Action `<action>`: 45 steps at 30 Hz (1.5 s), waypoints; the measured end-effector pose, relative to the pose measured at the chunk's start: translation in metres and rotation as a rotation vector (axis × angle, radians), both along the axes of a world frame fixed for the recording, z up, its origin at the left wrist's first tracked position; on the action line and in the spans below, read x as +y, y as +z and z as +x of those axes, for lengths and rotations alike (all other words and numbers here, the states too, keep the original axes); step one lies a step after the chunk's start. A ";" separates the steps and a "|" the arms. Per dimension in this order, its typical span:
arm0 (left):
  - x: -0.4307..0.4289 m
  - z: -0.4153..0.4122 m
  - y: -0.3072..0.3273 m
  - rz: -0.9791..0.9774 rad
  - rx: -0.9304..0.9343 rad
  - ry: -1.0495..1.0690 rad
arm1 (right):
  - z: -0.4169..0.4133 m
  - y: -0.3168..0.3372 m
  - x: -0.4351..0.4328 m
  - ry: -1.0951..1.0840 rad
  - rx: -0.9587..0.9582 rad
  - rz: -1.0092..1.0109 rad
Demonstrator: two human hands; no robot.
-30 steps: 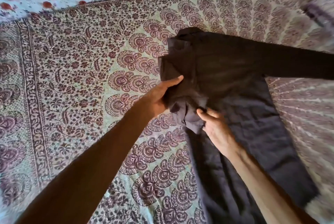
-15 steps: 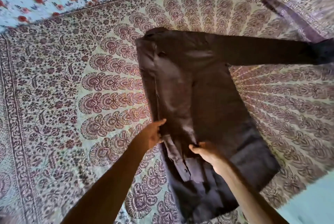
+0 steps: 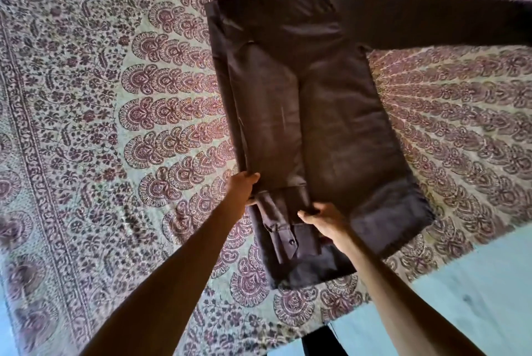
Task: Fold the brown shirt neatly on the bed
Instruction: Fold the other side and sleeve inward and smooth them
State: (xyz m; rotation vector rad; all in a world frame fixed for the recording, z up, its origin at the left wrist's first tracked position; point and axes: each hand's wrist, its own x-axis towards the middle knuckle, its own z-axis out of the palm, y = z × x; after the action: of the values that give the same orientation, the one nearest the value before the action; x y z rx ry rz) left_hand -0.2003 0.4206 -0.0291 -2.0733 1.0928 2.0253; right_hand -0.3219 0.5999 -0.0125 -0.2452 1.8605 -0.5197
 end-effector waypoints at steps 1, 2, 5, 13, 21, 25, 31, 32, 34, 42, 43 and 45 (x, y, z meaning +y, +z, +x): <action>0.006 0.003 0.001 -0.007 0.008 -0.017 | 0.001 -0.002 0.002 0.038 0.102 0.012; 0.012 0.006 0.001 -0.024 0.003 -0.040 | 0.003 -0.002 0.004 0.080 0.185 0.020; 0.020 0.013 -0.002 -0.082 -0.021 -0.102 | 0.008 0.007 0.002 0.220 0.283 0.059; 0.017 0.022 0.005 -0.059 -0.101 -0.201 | 0.009 0.017 -0.001 0.426 0.393 0.231; -0.019 0.012 0.016 -0.190 0.037 -0.108 | -0.017 0.024 -0.060 0.425 0.484 0.292; -0.027 0.021 0.011 -0.150 -0.024 -0.269 | -0.015 0.030 -0.071 0.479 0.430 0.406; -0.041 0.027 0.008 -0.073 0.058 -0.274 | -0.017 0.043 -0.083 0.580 0.477 0.480; -0.048 0.023 0.009 -0.080 0.077 -0.259 | -0.022 0.045 -0.089 0.581 0.494 0.472; -0.072 0.010 0.010 -0.100 0.107 -0.192 | -0.033 0.047 -0.112 0.538 0.550 0.406; -0.208 -0.064 0.003 -0.375 0.049 -0.036 | -0.082 0.037 -0.255 0.312 0.826 -0.080; -0.224 -0.074 0.002 -0.411 0.052 -0.018 | -0.089 0.032 -0.272 0.338 0.862 -0.132; -0.255 -0.092 0.005 -0.505 0.013 -0.015 | -0.102 0.023 -0.300 0.411 0.941 -0.209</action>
State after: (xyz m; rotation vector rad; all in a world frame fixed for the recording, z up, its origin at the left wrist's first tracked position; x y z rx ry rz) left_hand -0.2927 0.1660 -0.0243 -2.2408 1.7666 1.9016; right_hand -0.4234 0.3001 0.0106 -1.1413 2.5481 -0.3207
